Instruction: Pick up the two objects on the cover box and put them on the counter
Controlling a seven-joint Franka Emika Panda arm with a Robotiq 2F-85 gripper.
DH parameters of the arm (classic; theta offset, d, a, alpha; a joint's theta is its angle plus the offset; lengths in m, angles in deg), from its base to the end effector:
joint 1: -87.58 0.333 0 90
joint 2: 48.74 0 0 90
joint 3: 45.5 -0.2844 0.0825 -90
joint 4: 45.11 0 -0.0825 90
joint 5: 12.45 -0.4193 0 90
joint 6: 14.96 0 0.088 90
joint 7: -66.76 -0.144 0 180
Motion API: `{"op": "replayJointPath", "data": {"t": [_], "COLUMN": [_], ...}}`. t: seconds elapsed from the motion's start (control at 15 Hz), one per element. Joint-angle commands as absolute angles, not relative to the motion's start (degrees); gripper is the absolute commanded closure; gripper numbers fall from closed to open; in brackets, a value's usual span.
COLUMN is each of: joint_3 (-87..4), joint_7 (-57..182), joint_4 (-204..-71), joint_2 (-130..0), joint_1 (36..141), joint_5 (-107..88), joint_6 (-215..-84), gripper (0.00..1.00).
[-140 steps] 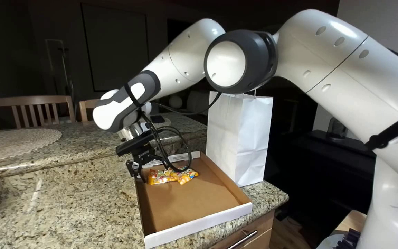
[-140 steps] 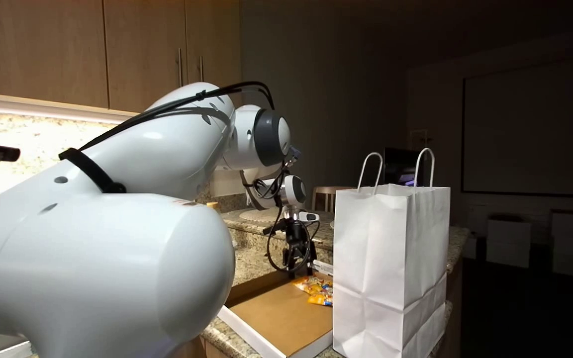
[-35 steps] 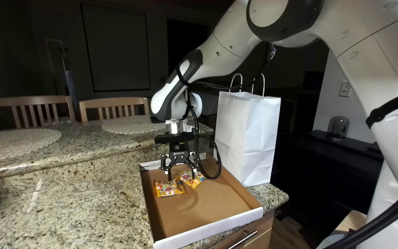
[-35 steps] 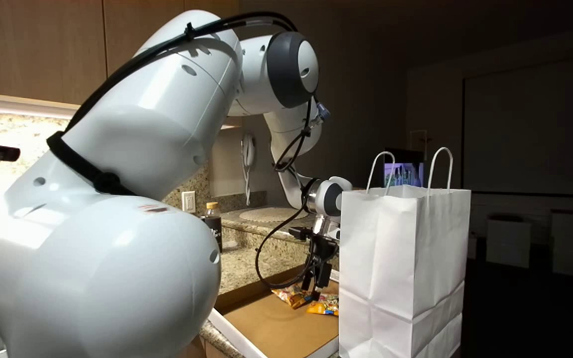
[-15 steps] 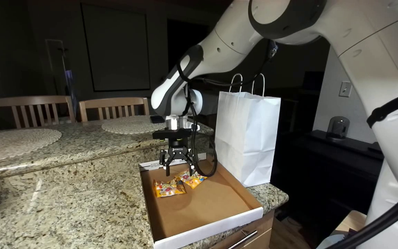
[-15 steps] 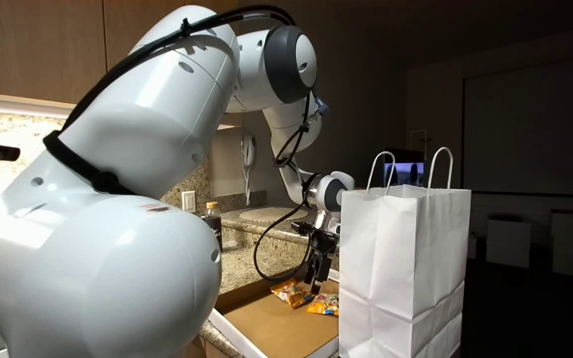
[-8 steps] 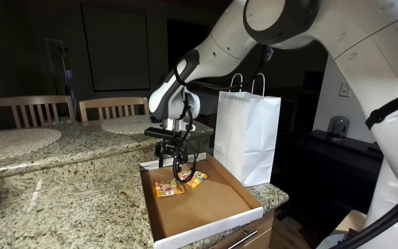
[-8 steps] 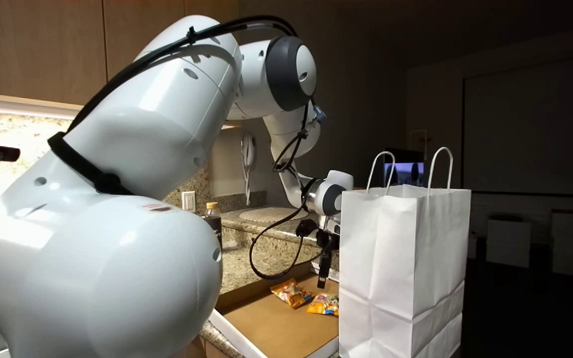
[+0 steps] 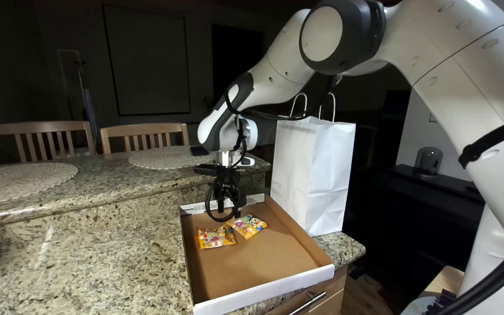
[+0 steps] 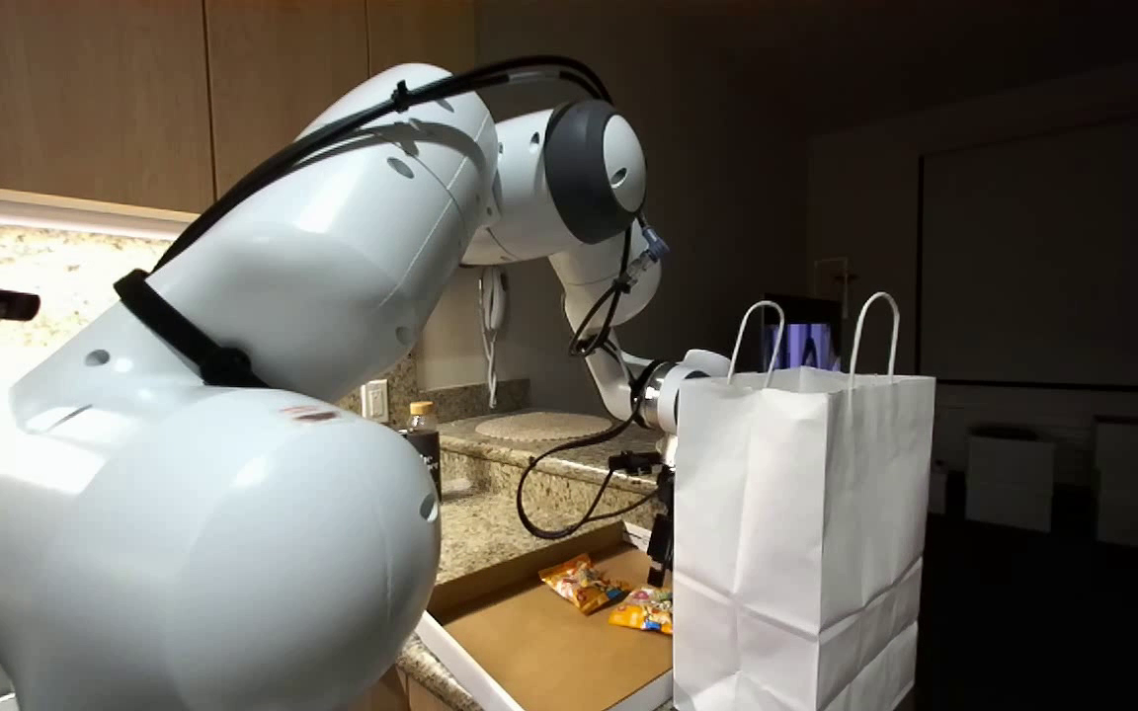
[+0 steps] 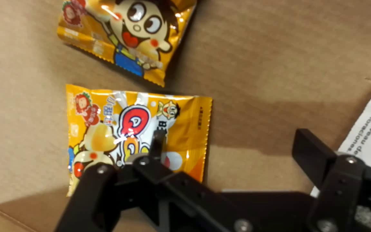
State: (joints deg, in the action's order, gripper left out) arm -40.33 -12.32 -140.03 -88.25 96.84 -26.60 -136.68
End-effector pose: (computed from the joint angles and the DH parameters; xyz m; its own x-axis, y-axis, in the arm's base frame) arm 0.6547 0.0661 0.1078 0.1056 -0.9816 -0.1589 -0.9713 -0.1361 0.1952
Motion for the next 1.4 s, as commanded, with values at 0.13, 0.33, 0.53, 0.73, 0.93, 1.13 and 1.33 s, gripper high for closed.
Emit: {"op": "replayJointPath", "data": {"t": [0.13,0.33,0.53,0.73,0.93,1.13,1.33], "joint_3": [-41.29,-41.42,-41.93,-42.51,-43.46,-44.61,-45.57], "joint_7": [-16.02,-15.96,-13.91,-12.82,-12.26,-11.01,-9.7], "joint_4": [-135.9,-136.1,-140.77,-145.73,-150.41,-154.2,-156.87], "joint_2": [-90.31,-89.98,-87.42,-85.98,-84.99,-83.28,-81.57], "joint_1": [94.79,94.63,95.53,96.85,96.72,95.81,94.99], "joint_5": [-26.53,-26.73,-26.64,-25.79,-26.93,-27.77,-28.25], "joint_6": [-129.22,-128.58,-135.66,-146.38,-156.43,-160.93,-163.28], "gripper": [0.0,0.0,0.0,0.0,0.0,0.0,0.0]}}
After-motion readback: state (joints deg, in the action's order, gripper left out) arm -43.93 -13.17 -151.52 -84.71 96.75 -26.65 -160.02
